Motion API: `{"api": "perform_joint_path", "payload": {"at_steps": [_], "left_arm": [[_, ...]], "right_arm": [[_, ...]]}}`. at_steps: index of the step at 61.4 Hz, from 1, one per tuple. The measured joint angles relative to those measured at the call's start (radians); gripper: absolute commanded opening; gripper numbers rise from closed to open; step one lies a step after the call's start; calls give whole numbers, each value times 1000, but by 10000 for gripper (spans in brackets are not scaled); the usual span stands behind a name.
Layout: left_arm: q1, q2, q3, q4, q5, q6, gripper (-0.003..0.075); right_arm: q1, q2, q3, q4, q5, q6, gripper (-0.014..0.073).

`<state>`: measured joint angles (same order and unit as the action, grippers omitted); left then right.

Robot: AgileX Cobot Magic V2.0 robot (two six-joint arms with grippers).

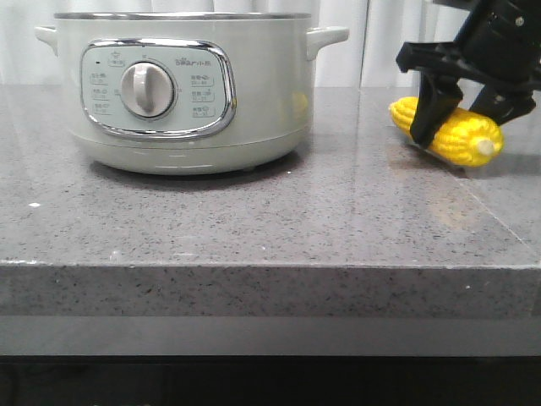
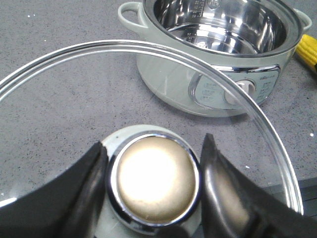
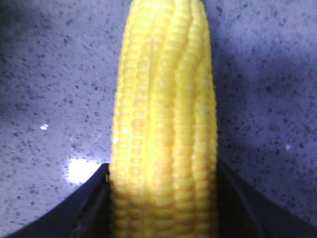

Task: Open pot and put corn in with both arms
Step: 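Lift the corn with the right gripper and carry it over the pot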

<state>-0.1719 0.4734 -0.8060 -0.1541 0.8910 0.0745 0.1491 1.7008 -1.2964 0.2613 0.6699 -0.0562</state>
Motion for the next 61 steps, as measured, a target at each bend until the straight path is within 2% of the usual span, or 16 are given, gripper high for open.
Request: {"api": "perform_joint_path", "payload": {"at_steps": [18,27,47,61], "left_arm": [[0,0,0,0,0,0,83],[0,0,0,0,0,0,83],[0,0,0,0,0,0,83],[0,0,0,0,0,0,83]], "right_arm": [[7,-121,-138,0,39,-13,177],[68,-127,-260,0,107,-51,177],[262,39,-555,34,183,-65,177],[349,228,-756,62,210,-65,177]]}}
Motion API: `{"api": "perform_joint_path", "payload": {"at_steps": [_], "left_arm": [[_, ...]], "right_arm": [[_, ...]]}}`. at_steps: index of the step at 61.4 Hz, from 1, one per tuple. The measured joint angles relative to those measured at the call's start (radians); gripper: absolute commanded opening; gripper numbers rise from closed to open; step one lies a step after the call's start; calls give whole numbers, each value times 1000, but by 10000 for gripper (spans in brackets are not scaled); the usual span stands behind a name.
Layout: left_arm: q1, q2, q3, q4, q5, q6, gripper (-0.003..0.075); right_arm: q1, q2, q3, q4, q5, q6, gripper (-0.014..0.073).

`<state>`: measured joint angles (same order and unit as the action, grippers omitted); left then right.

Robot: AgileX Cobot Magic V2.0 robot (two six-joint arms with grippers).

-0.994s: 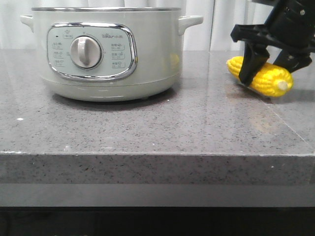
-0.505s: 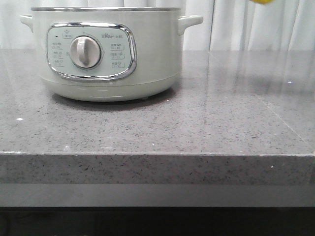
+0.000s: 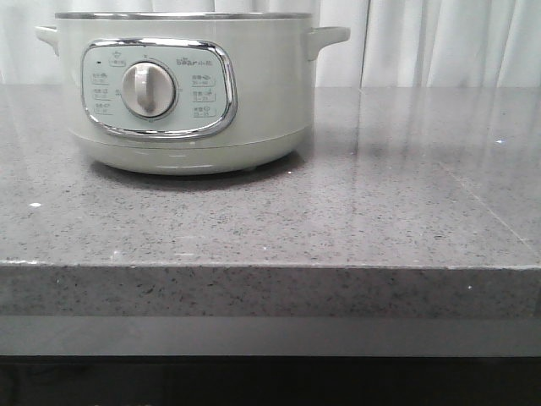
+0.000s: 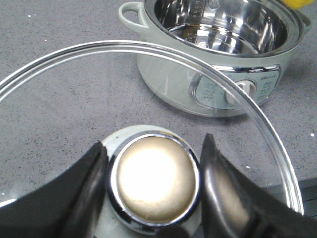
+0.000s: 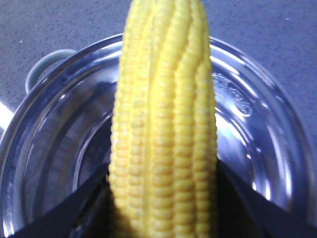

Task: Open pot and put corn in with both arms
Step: 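Lift the corn with the right gripper and carry it over the pot, then lower the corn into the pot and open the right gripper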

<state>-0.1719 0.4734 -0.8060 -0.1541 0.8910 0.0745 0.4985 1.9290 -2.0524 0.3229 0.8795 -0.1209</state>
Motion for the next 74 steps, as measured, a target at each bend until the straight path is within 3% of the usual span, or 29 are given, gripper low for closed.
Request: {"api": "perform_joint_path", "payload": {"at_steps": [23,39,62,74], "left_arm": [[0,0,0,0,0,0,83],[0,0,0,0,0,0,83],[0,0,0,0,0,0,83],[0,0,0,0,0,0,83]], "right_arm": [[29,149,-73,2,121,0,187],[29,149,-79,2,151,0,388],[29,149,-81,2,154,-2,539],[29,149,-81,2,154,-2,547]]}}
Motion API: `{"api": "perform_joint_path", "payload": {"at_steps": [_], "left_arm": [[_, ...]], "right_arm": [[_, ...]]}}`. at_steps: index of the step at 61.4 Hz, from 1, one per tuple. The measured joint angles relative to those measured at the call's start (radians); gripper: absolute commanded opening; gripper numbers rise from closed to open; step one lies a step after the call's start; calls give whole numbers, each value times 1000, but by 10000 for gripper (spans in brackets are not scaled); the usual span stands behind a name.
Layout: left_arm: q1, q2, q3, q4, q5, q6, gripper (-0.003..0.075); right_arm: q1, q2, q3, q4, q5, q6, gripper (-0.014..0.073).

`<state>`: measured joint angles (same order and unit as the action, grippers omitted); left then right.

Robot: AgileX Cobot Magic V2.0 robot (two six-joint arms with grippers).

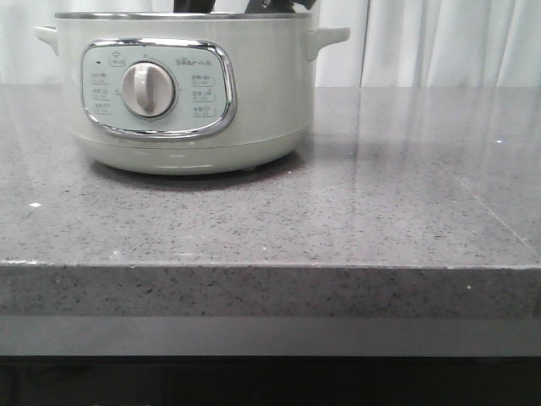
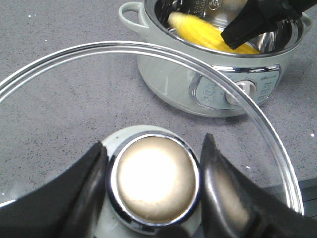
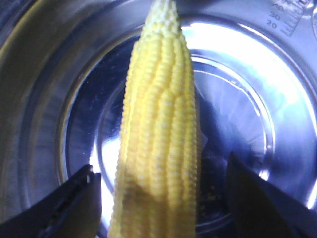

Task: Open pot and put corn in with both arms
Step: 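Lower the corn into the pot and open the right gripper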

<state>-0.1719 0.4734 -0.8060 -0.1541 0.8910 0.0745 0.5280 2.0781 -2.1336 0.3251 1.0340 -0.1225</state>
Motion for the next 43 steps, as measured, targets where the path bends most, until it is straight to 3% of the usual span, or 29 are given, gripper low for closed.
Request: {"api": "perform_joint_path", "payload": {"at_steps": [17,24,35,43], "left_arm": [[0,0,0,0,0,0,83],[0,0,0,0,0,0,83],[0,0,0,0,0,0,83],[0,0,0,0,0,0,83]], "right_arm": [[0,0,-35,0,0,0,510],[0,0,-46,0,-2,0,352],[0,0,-46,0,-2,0,15],[0,0,-46,-2,-2,0,-123]]}}
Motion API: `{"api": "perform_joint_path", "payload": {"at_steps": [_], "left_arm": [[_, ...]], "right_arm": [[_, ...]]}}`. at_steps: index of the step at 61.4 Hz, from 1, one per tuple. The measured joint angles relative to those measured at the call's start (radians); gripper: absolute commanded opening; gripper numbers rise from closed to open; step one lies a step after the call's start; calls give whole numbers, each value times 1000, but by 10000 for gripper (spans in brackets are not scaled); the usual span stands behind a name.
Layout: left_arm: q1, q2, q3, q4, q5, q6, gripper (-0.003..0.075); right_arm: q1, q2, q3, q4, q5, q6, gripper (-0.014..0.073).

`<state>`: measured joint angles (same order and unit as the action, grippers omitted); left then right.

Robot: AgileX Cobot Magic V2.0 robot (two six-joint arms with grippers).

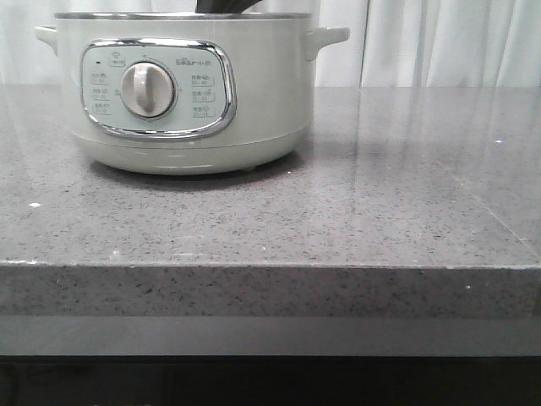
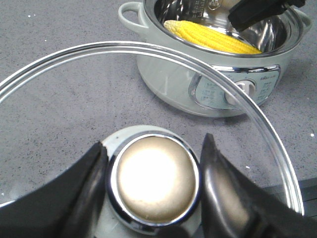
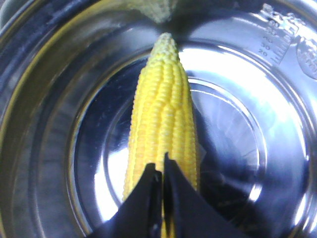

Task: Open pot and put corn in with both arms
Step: 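Lower the corn into the pot and open the right gripper, then withdraw the right gripper and move the held lid over the pot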

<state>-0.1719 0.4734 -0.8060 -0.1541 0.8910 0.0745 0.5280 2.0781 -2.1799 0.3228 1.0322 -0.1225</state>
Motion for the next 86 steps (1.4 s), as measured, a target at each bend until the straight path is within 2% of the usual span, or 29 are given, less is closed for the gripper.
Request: {"api": "perform_joint_path", "payload": {"at_steps": [8,27,42,51,58,67,86], "left_arm": [[0,0,0,0,0,0,83],[0,0,0,0,0,0,83],[0,0,0,0,0,0,83],[0,0,0,0,0,0,83],[0,0,0,0,0,0,83],[0,0,0,0,0,0,83],[0,0,0,0,0,0,83]], "right_arm": [[0,0,0,-19,0,0,-109],[-27,-86,0,-188,7,22,-109],[-189,-196,5,-212,85,42,-109],[-309,-261,79,-223,105,43,-109],[-380,-335,188,-225,88,45,-109],[-438,-475,406,-225,-1,48,-109],[-451,-839,939,-225,-280,49,-109]]}}
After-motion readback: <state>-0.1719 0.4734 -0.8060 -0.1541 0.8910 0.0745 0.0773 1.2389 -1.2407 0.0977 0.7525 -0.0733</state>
